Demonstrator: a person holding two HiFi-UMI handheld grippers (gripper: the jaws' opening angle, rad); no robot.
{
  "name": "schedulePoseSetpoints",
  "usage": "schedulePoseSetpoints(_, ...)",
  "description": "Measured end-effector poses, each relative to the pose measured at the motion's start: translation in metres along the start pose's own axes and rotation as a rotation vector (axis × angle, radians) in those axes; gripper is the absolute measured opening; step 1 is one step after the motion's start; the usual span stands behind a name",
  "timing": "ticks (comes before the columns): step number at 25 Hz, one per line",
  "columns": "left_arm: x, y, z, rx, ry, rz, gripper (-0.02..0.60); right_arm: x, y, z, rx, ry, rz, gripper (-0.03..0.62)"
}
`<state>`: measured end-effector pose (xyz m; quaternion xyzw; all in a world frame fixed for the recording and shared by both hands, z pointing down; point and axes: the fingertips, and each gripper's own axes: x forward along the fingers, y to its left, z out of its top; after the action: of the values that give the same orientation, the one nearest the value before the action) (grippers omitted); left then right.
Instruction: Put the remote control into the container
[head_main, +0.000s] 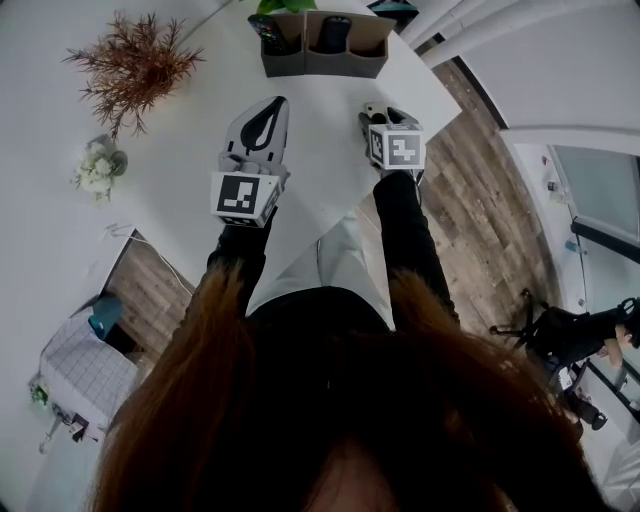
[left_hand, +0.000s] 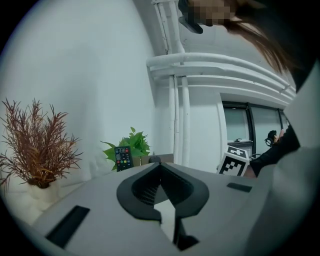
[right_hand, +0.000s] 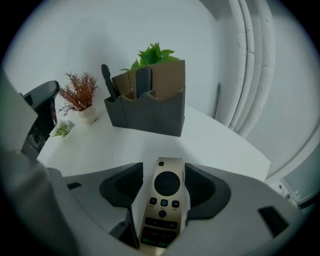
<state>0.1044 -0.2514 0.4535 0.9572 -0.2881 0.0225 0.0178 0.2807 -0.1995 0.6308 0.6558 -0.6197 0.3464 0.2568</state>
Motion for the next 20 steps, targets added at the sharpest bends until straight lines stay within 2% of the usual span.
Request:
schedulePoseSetpoints(5,-0.001,-0.001,-0.007,-0.016,0.020,0.001,0.009,0.015,-0.007,-0.008,-0.013,0.092,-0.020,0.244)
schedulePoseSetpoints(9,0.001,0.002,-0.008,-0.007,0.014,0.000,0.009,0.016,-0.005,-0.006,-0.051,0.094,-0.015,0.241)
schedulePoseSetpoints(12,0.002,0.002,-0.006,-0.009,0.011,0.001,0.009,0.009,-0.001,0.005,-0.080,0.000,0.002,0.216)
schedulePoseSetpoints(15,0.001,0.005,-0.004,-0.008,0.009,0.013,0.009,-0.002,0.002,0.019,-0.048,-0.098,0.026,0.215)
schedulePoseSetpoints(20,-0.002,0.008,0.001,-0.003,-0.007,0.033,0.009,-0.018,0.006,0.037,-0.029,-0.203,0.047,0.215)
